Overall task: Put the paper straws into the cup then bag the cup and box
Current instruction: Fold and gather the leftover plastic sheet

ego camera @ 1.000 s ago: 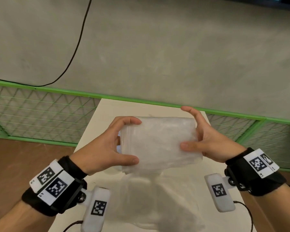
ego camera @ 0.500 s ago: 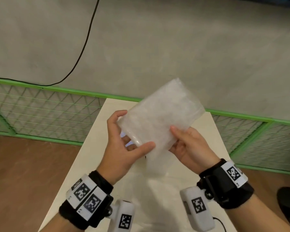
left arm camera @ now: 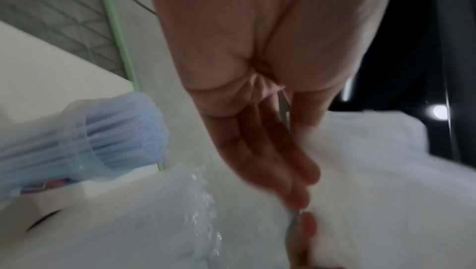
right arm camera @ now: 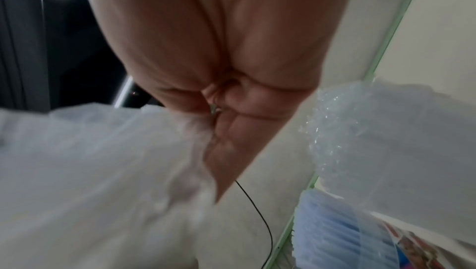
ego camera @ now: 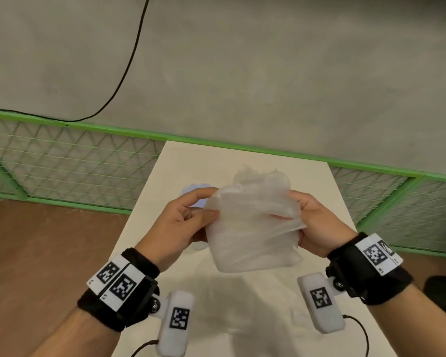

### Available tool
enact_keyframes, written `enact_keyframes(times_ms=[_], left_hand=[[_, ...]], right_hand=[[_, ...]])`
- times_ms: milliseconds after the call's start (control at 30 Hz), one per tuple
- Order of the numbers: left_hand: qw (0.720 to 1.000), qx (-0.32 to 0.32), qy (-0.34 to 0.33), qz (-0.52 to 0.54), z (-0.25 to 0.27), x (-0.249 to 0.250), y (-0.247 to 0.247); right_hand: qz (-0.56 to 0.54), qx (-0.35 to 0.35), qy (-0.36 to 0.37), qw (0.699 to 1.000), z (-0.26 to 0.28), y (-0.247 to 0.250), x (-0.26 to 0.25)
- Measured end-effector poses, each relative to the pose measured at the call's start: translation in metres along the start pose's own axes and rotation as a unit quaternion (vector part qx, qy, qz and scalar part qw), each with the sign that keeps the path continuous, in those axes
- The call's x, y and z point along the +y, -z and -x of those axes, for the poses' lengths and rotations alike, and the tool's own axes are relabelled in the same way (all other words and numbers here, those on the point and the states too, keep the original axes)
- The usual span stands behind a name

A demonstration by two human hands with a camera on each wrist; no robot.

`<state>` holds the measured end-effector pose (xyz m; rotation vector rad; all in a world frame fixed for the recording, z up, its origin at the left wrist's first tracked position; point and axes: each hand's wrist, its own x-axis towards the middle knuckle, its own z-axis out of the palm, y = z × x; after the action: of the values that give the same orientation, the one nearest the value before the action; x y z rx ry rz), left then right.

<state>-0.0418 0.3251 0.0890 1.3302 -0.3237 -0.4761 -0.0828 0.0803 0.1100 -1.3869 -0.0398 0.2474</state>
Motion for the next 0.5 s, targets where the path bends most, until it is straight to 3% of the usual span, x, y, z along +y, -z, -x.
enact_keyframes(times_ms=[133, 267, 367, 500], left_hand=[[0.994, -0.071, 0.058, 0.067, 0.006, -0.003, -0.005], [0.995, -0.051, 0.051, 0.075, 0.007, -0.003, -0.011], [1.000, -0.016, 0.011, 0.006, 0.008, -0.006, -0.016], [0.993, 0.020, -0.038, -0.107, 0.007, -0.009, -0.011]], right_hand=[[0.054, 0.038, 0.092, 0.994, 0.001, 0.000, 0.004], [0.132, 0.039, 0.122, 0.983, 0.000, 0.000, 0.005], [0.146, 0.025, 0.096, 0.984, 0.002, 0.000, 0.006], [-0.010, -0.019, 0.001, 1.000, 0.008, 0.007, -0.006]])
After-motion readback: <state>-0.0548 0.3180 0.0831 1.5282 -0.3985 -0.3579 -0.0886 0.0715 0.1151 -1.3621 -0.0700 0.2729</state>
